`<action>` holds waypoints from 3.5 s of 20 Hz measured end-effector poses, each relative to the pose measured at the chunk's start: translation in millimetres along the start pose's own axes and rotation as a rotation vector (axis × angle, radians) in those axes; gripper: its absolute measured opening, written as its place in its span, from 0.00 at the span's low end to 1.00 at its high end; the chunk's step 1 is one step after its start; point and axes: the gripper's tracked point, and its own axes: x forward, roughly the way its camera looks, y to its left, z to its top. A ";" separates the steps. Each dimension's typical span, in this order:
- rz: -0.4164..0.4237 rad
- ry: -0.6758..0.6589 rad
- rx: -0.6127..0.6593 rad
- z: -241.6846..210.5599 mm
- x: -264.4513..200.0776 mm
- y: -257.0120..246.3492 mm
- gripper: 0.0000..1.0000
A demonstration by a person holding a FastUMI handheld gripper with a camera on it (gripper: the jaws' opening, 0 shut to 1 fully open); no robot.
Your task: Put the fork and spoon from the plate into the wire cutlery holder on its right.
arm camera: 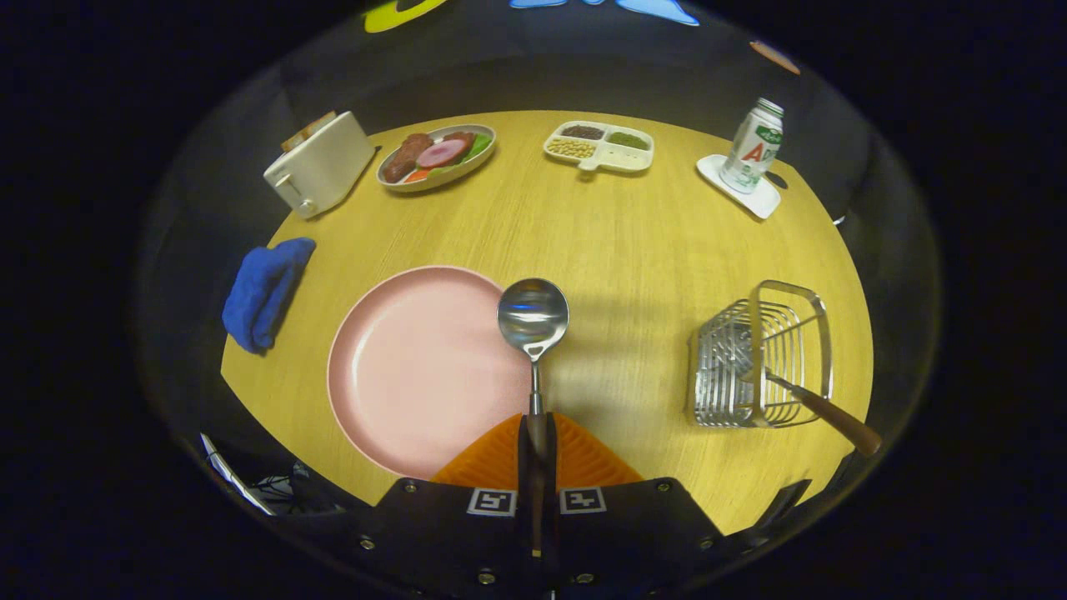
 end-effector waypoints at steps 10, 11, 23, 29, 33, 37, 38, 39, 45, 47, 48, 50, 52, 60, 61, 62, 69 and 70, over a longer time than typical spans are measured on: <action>-0.126 -0.066 0.150 6.1 -44.8 -89.7 0.05; -0.131 -0.062 0.155 3.5 -47.2 -94.0 0.05; -0.154 0.014 0.162 -18.2 -51.2 -113.8 0.05; -0.144 0.008 0.184 -16.6 -50.3 -113.5 0.08; -0.145 -0.025 0.194 -6.8 -53.9 -115.9 0.12; -0.149 -0.032 0.203 -5.2 -54.2 -116.4 0.18; -0.147 -0.030 0.201 -5.7 -53.1 -115.2 0.19; -0.143 -0.026 0.200 -7.7 -53.5 -113.5 0.21; -0.140 -0.025 0.204 -13.7 -54.9 -111.7 0.21; -0.147 -0.040 0.208 -11.2 -57.7 -114.3 0.21; -0.152 -0.049 0.209 -9.3 -59.6 -115.9 0.21; -0.159 -0.065 0.211 -7.2 -63.5 -118.5 0.21; -0.157 -0.083 0.217 -4.0 -65.8 -119.1 0.22; -0.159 -0.250 0.204 33.6 -83.3 -119.0 0.22; -0.160 -0.295 0.198 43.1 -89.1 -118.4 0.22; -0.162 -0.348 0.190 55.6 -96.8 -117.4 0.22; -0.283 -0.738 0.055 134.0 -180.4 -118.1 0.21; -0.303 -0.792 0.046 144.3 -193.7 -116.5 0.21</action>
